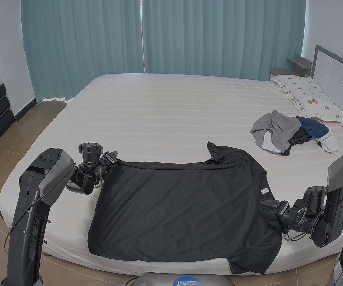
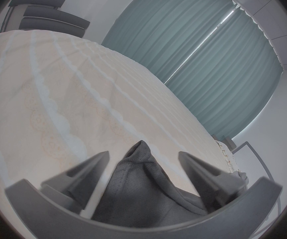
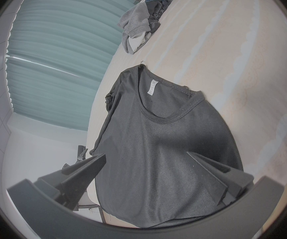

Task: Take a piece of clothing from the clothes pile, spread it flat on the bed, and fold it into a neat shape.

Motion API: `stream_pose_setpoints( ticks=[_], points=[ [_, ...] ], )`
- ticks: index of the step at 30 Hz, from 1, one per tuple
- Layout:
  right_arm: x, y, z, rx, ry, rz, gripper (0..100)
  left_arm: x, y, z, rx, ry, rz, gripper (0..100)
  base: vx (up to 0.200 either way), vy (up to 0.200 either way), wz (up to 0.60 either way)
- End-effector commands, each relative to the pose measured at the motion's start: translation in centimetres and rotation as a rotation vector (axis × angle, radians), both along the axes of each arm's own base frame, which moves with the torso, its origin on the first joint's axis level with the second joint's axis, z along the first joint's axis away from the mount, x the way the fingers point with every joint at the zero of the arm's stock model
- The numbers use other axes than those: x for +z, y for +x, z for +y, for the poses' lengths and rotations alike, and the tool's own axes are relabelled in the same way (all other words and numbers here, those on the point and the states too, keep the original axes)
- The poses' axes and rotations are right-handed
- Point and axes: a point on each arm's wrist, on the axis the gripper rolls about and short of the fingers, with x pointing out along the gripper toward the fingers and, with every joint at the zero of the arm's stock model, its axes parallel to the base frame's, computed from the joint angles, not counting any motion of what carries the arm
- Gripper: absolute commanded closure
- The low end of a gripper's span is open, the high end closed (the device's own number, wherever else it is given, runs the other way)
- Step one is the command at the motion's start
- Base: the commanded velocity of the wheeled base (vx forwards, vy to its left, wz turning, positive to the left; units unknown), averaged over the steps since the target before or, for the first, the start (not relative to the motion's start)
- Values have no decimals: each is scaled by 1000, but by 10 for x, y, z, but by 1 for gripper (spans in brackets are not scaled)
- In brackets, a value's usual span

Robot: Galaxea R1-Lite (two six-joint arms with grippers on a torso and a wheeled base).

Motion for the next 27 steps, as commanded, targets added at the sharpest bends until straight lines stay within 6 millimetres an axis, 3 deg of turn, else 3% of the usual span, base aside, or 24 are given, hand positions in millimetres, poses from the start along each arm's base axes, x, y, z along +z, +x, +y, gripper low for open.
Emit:
stream_pose_setpoints(
  ticks=[1,7,27],
  points=[
    [1,1,0,1,1,-13,0,2,0,0,2,4,-6,100,0,0,0],
    [1,1,0,1,1,-13,0,9,9,9,87,15,-54,100,0,0,0],
    [0,1,1,1,-2,-12,0,7,20,20,162,24,-87,100,0,0,0]
  ],
)
